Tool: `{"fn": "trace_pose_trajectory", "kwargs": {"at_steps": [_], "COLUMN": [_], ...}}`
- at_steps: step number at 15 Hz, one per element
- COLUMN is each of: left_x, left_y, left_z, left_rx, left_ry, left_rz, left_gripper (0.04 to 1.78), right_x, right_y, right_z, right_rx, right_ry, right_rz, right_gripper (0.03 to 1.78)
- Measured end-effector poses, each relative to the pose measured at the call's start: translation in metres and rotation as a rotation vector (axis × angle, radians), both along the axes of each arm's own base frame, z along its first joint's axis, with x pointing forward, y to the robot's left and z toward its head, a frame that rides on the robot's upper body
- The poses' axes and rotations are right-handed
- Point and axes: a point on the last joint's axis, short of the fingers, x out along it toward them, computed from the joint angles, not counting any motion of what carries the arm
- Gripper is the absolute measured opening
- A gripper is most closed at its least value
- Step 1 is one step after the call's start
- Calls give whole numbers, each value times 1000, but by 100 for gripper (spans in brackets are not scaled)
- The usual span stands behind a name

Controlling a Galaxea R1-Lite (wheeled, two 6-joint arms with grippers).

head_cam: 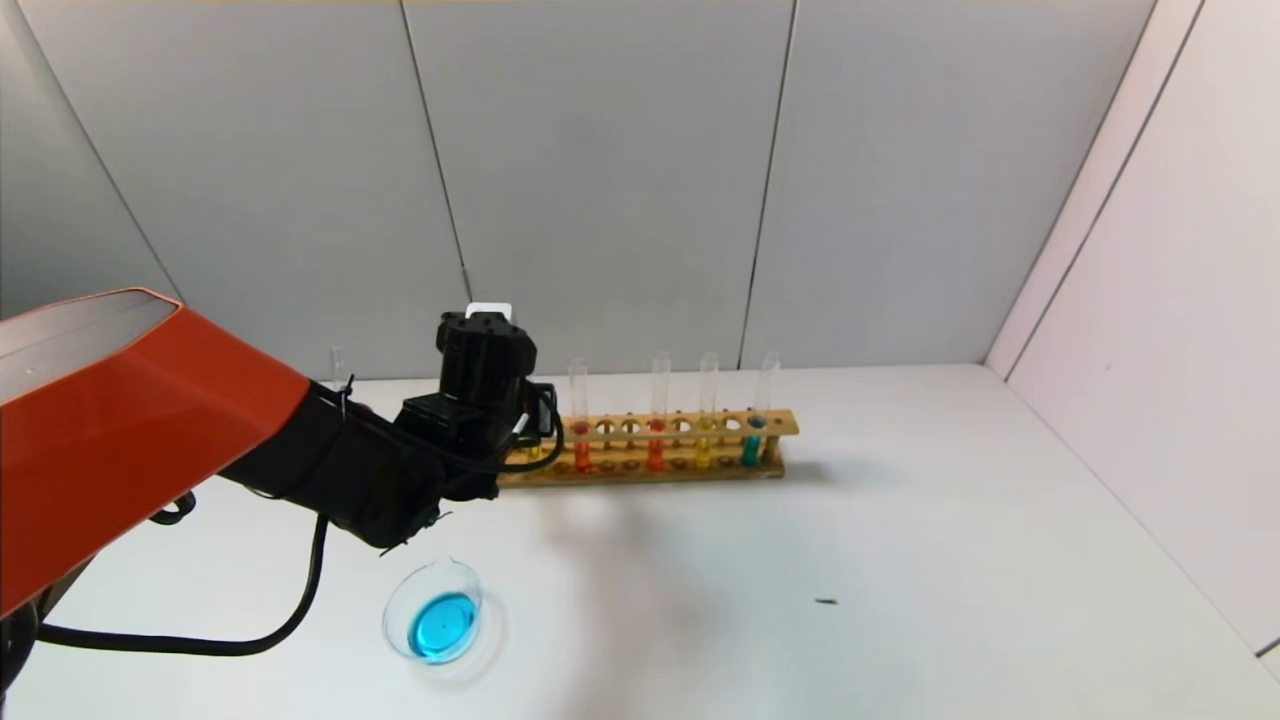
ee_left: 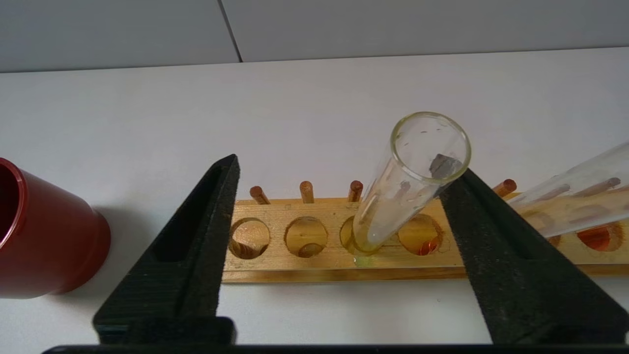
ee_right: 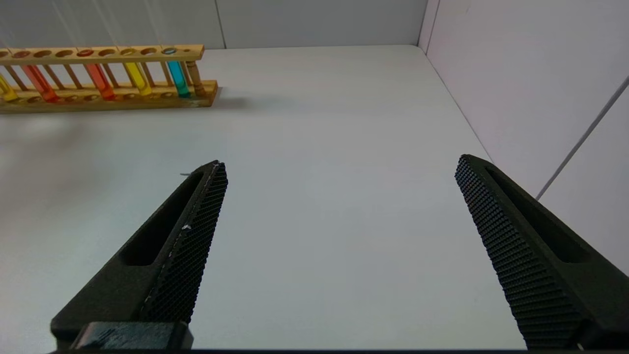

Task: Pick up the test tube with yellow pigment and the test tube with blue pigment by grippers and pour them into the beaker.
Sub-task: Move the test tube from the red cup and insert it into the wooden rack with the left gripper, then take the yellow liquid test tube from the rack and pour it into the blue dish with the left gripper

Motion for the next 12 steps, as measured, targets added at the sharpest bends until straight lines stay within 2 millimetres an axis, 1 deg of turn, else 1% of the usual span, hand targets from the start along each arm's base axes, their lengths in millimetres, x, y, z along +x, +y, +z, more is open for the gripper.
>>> {"fn": "trace_pose_trajectory", "kwargs": {"at_steps": [1, 4, 5, 6, 7, 12], "left_x": [0, 0, 0, 0, 0, -1], "left_y": [-1, -3, -3, -4, -4, -4], "left_z": [0, 1, 1, 0, 0, 0], "left_rx": [0, -1, -1, -2, -2, 0], "left_ry": [-1, -2, -2, -1, -1, 0], "left_rz": [-2, -6, -8, -9, -10, -9], "left_gripper": [117, 60, 45, 35, 31, 31], "right_x": [0, 0, 0, 0, 0, 0], "right_y": [0, 0, 0, 0, 0, 0], "right_z": [0, 0, 0, 0, 0, 0], "right_rx": [0, 0, 0, 0, 0, 0], "right_ry": [0, 0, 0, 0, 0, 0], "right_rz": [0, 0, 0, 0, 0, 0], "right_gripper": [170, 170, 170, 170, 170, 170]}}
